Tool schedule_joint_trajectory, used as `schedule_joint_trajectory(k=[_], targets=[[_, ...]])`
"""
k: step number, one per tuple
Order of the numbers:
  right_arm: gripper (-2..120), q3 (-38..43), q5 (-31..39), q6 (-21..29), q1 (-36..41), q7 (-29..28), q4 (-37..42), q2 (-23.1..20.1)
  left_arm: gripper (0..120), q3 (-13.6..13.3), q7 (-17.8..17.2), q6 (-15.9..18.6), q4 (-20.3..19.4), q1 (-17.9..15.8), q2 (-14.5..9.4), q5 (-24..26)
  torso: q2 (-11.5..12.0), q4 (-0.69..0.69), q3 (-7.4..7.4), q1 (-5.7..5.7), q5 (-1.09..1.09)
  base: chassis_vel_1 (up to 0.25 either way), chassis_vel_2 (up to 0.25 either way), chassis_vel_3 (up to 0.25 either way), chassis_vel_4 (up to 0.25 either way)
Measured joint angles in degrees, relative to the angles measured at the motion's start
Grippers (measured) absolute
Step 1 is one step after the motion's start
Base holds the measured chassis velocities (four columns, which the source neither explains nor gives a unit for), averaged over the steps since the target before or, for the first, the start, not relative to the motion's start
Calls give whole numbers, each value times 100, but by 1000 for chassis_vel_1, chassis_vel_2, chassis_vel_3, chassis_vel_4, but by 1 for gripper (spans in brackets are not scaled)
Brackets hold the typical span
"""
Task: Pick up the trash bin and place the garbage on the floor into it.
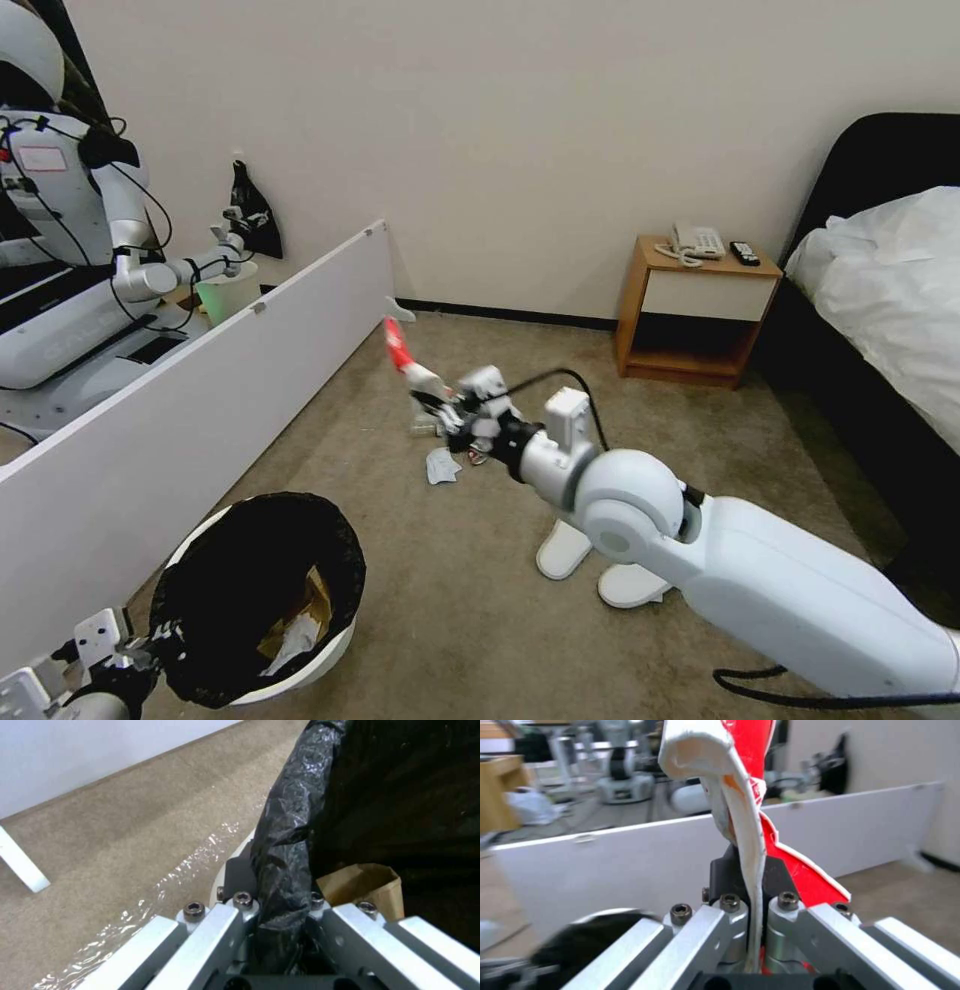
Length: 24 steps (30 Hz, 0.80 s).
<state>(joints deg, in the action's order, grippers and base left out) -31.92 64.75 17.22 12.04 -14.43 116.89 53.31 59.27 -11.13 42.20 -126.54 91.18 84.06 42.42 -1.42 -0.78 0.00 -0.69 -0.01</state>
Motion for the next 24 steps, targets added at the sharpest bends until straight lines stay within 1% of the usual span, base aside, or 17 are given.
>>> schedule_joint_trajectory(k=[4, 6, 8, 10, 11, 12, 13, 16, 17, 19, 24], targets=[[0, -220, 265, 51, -159, -80, 77, 96, 2, -4, 14, 0, 0, -11, -20, 9, 0, -1, 0, 0, 0, 0, 0, 0, 0], [0, -555, 579, 73, -345, -130, 89, 242, 2, -11, 23, 0, 1, -22, -37, 15, 0, -1, 0, 0, 0, 0, 0, 0, 0], [0, -660, 683, 82, -398, -141, 88, 297, 2, -16, 30, 0, 6, -27, -40, 17, 0, -1, 0, 0, 0, 0, 0, 0, 0], [0, -984, 882, 83, -532, -180, 16, 516, 2, -25, 34, 0, 35, -54, -41, 17, 0, -1, 0, 0, 0, 0, 0, 0, 0], [0, -984, 882, 83, -532, -180, 16, 516, 2, -25, 34, 0, 35, -54, -41, 17, 0, -1, 0, 0, 0, 0, 0, 0, 0], [0, -1170, 921, 84, -598, -195, -40, 654, 2, -26, 39, 0, 47, -67, -41, 19, 0, 0, 0, 0, -1, 0, 0, 0, 0], [0, -1170, 921, 84, -598, -195, -40, 654, 2, -26, 39, 0, 47, -67, -41, 19, 0, 0, 0, 0, -1, 0, 0, 0, 0], [0, -1489, 1014, 114, -696, -236, -166, 970, 2, -26, 52, 0, 66, -88, -41, 26, 0, 0, 0, 0, -1, 0, 0, 0, 0], [0, -1489, 1014, 114, -696, -236, -166, 970, 2, -26, 52, 0, 66, -88, -41, 26, 0, 0, 0, 0, -1, 0, 0, 0, 0], [0, -1694, 1027, 128, -736, -261, -262, 1161, 2, -25, 55, 0, 74, -108, -40, 27, 0, 1, 0, 0, 0, 0, 0, 0, 0], [0, -2005, 1018, 155, -747, -300, -361, 1315, 2, -35, 58, -1, 85, -138, -30, 28, 0, 0, 0, 0, 0, 0, 0, 0, 0]])
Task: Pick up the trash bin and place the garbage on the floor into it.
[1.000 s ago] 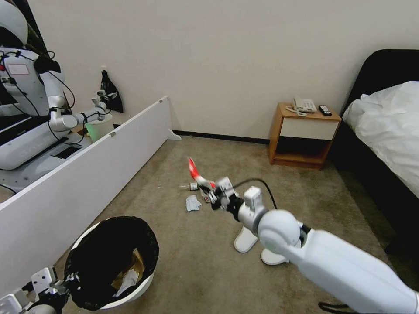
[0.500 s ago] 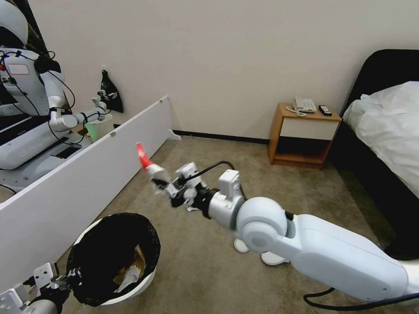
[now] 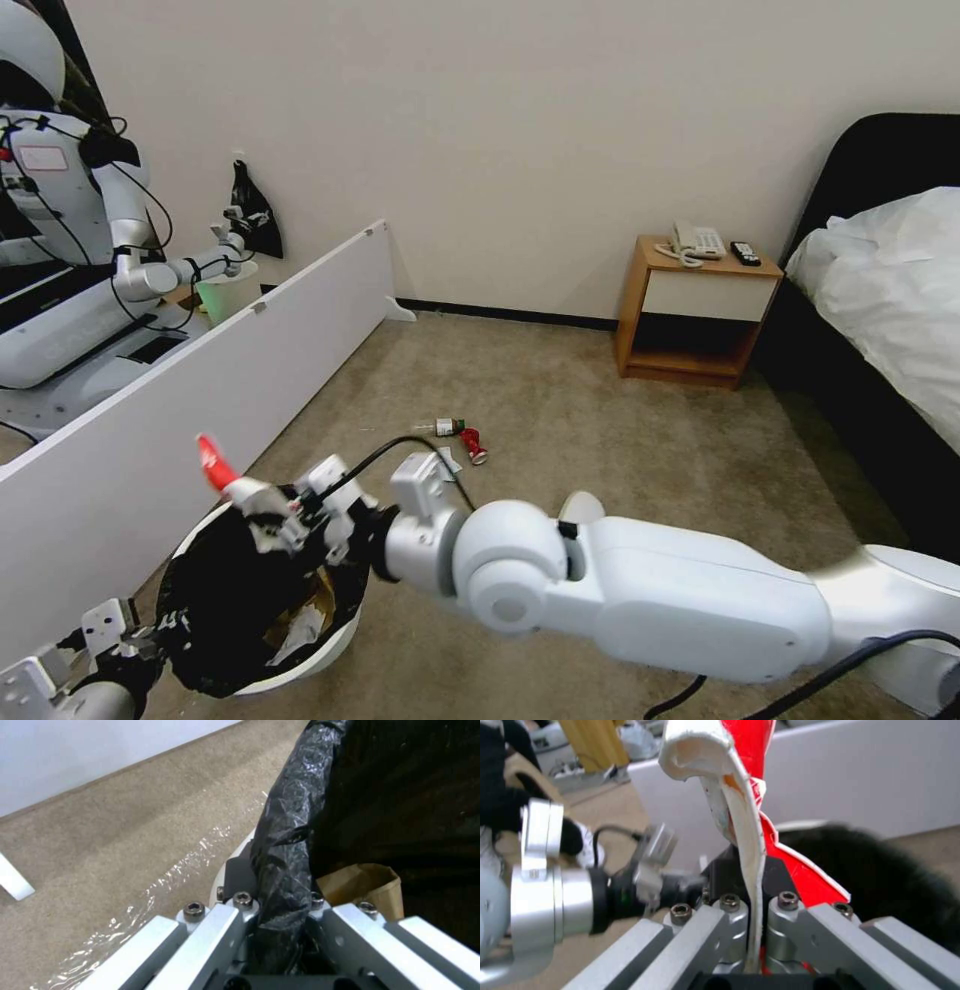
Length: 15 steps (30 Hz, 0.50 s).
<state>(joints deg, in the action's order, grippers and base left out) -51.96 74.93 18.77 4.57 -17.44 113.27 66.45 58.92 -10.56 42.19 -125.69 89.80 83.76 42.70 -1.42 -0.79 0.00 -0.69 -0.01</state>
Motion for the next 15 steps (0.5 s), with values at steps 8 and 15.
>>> schedule_joint_trajectory(k=[8, 15], targets=[[0, -359, -98, 58, 120, -85, -238, 126, 2, -11, 4, -2, 24, -32, 21, -3, 0, 0, 0, 0, 0, 0, 0, 0, 0], [0, -505, -243, 63, 328, -135, -462, 168, 2, -28, 16, -5, 34, -45, 46, -20, 0, 0, 0, 0, 0, 0, 0, 0, 0]])
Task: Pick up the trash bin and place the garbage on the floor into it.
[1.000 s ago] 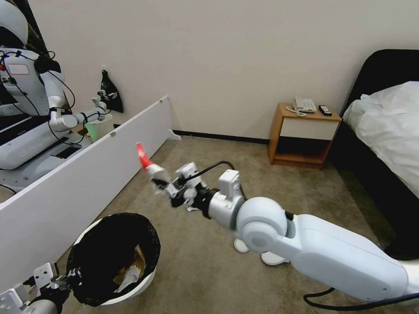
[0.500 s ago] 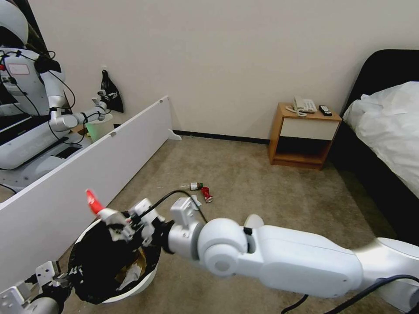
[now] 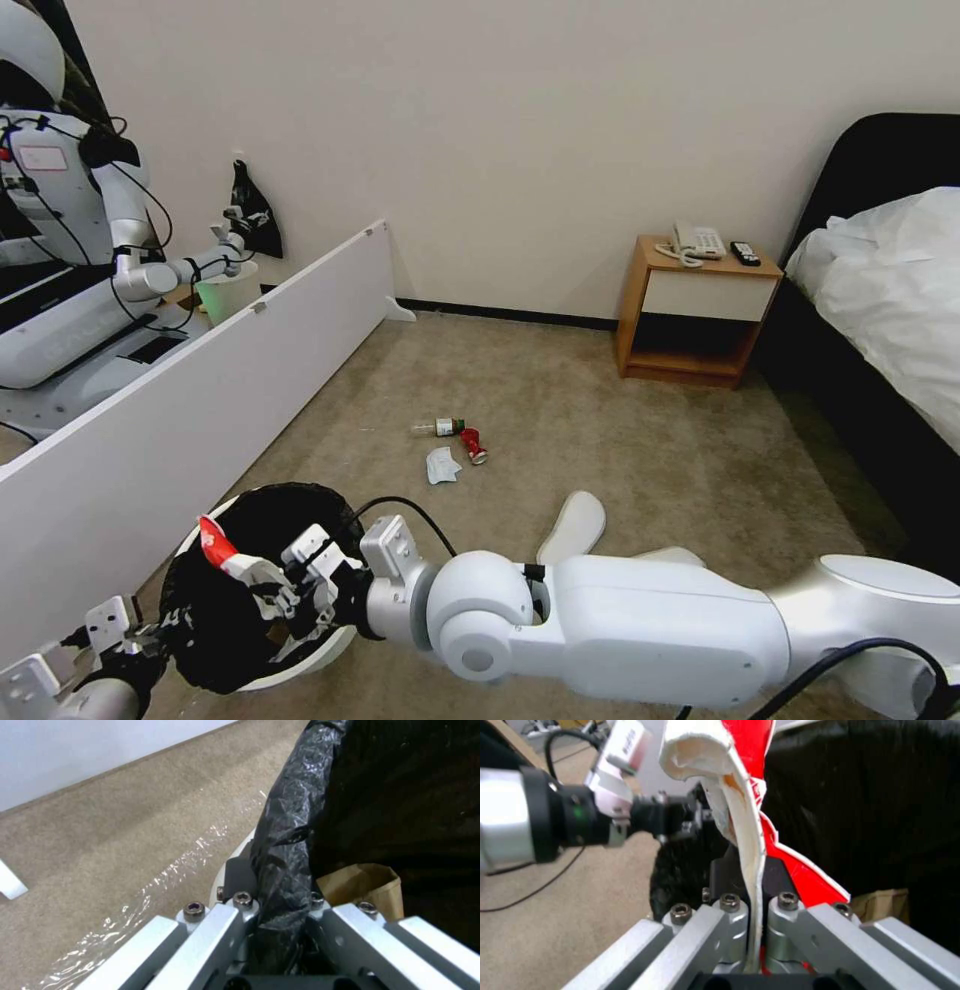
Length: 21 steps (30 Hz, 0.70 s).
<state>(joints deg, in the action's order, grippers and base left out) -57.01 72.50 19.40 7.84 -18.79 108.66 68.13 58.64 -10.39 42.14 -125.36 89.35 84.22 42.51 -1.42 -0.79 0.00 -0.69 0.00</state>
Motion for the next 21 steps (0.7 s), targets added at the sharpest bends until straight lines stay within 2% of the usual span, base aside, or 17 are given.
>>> schedule_joint_trajectory(k=[21], targets=[[0, -41, -495, -27, 256, 13, -310, -202, 2, -15, 90, -1, 12, 24, 52, -69, 1, 0, 0, 0, 1, 0, 0, 0, 0]])
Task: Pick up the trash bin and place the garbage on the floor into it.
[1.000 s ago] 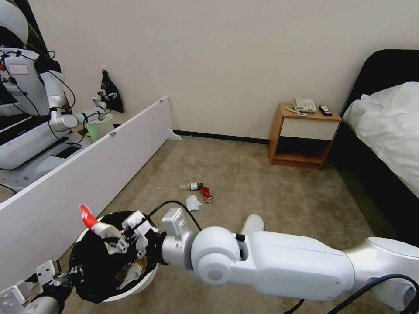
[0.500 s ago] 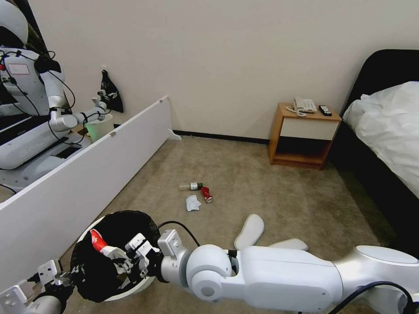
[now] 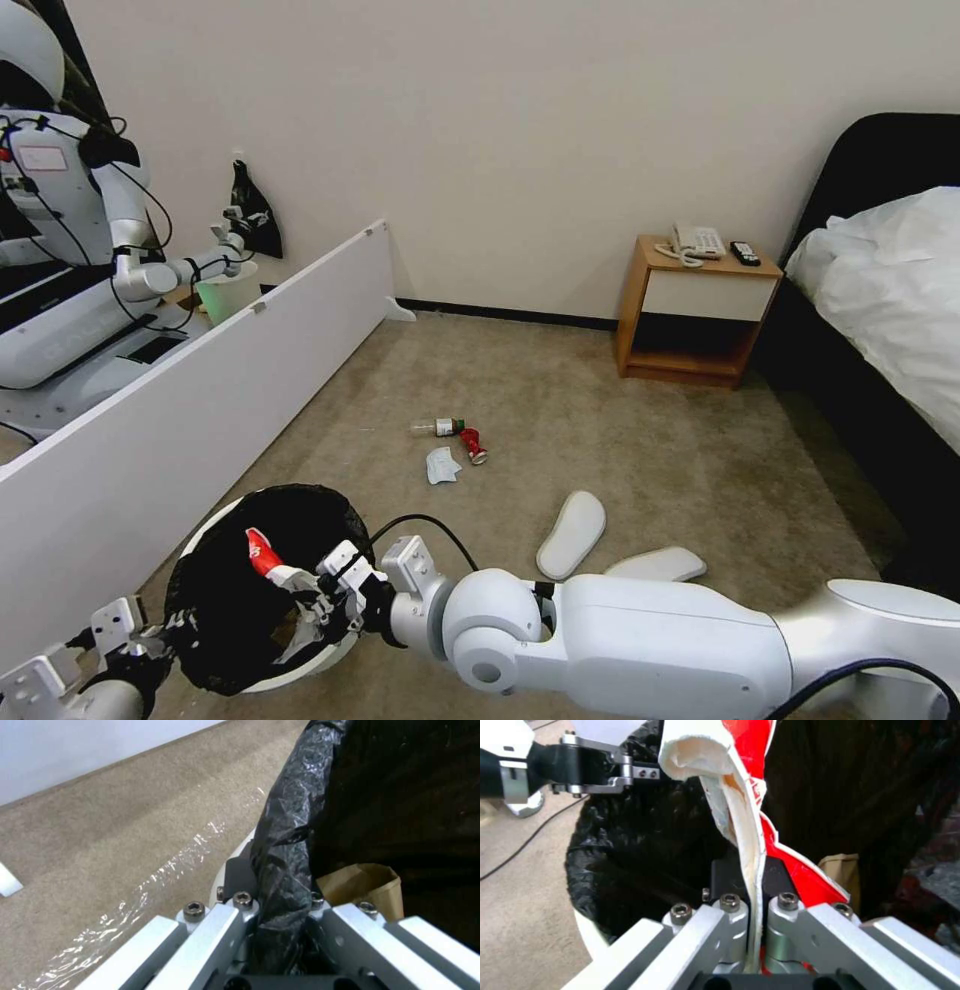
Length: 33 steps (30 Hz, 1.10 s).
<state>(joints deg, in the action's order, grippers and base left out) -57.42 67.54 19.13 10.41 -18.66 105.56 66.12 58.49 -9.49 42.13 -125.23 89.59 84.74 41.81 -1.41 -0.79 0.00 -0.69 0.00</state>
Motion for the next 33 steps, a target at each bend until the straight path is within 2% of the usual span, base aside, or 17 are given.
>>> schedule_joint_trajectory(k=[5, 7, 8, 10, 11, 13, 16, 18, 19, 21, 22, 24, 25, 26, 29, 33], targets=[[11, 17, -50, 3, 29, -30, -8, -24, 2, 1, 19, 0, 17, 5, 17, -34, 0, 0, 0, 0, 0, 0, 0, 0, 0], [24, 44, -95, 2, 51, -37, -15, -74, 2, 1, 41, 0, 33, 11, 19, -57, 0, 0, 0, 0, 0, 0, 0, 0, 0], [24, 44, -95, 2, 51, -37, -15, -74, 2, 1, 41, 0, 33, 11, 19, -57, 0, 0, 0, 0, 0, 0, 0, 0, 0], [36, 65, -112, 3, 56, -38, -19, -100, 2, -2, 50, 0, 47, 9, 25, -72, 0, 0, 0, 0, 0, 0, 0, 0, 0], [36, 65, -112, 3, 56, -38, -19, -100, 2, -2, 50, 0, 47, 9, 25, -72, 0, 0, 0, 0, 0, 0, 0, 0, 0], [45, 99, -119, 2, 62, -38, -19, -103, 2, -17, 58, 0, 51, 6, 38, -83, 0, 0, 0, 0, 0, 0, 0, 0, 0], [47, 105, -119, 2, 63, -38, -19, -103, 2, -21, 64, 0, 54, 5, 42, -92, 0, 0, 0, 0, 0, 0, 0, 0, 0], [64, 137, -137, 2, 68, -38, -11, -121, 2, -23, 88, 0, 63, 8, 47, -122, 0, 0, 0, 0, 0, 0, 0, 0, 0], [64, 137, -137, 2, 68, -38, -11, -121, 2, -23, 88, 0, 63, 8, 47, -122, 0, 0, 0, 0, 0, 0, 0, 0, 0], [74, 162, -143, 1, 69, -38, -5, -131, 2, -13, 93, 0, 64, 13, 48, -124, 0, 0, 0, 0, 0, 0, 0, 0, 0], [74, 162, -143, 1, 69, -38, -5, -131, 2, -13, 93, 0, 64, 13, 48, -124, 0, 0, 0, 0, 0, 0, 0, 0, 0], [86, 184, -146, -3, 68, -37, -2, -105, 2, -13, 98, 0, 64, 16, 58, -131, 0, 0, 0, 0, 0, 0, 0, 0, 0], [86, 184, -146, -3, 68, -37, -2, -105, 2, -13, 98, 0, 64, 16, 58, -131, 0, 0, 0, 0, 0, 0, 0, 0, 0], [92, 193, -146, -3, 63, -35, 2, -91, 2, -13, 100, 0, 64, 17, 63, -134, 0, 0, 0, 0, 0, 0, 0, 0, 0], [98, 201, -147, -3, 49, -33, 6, -71, 2, -13, 106, 0, 66, 17, 69, -138, 0, 0, 0, 0, 0, 0, 0, 0, 0], [100, 211, -149, -6, 43, -30, 25, -76, 2, -9, 111, 0, 67, 22, 72, -139, 0, 0, 0, 0, 0, 0, 0, 0, 0]])
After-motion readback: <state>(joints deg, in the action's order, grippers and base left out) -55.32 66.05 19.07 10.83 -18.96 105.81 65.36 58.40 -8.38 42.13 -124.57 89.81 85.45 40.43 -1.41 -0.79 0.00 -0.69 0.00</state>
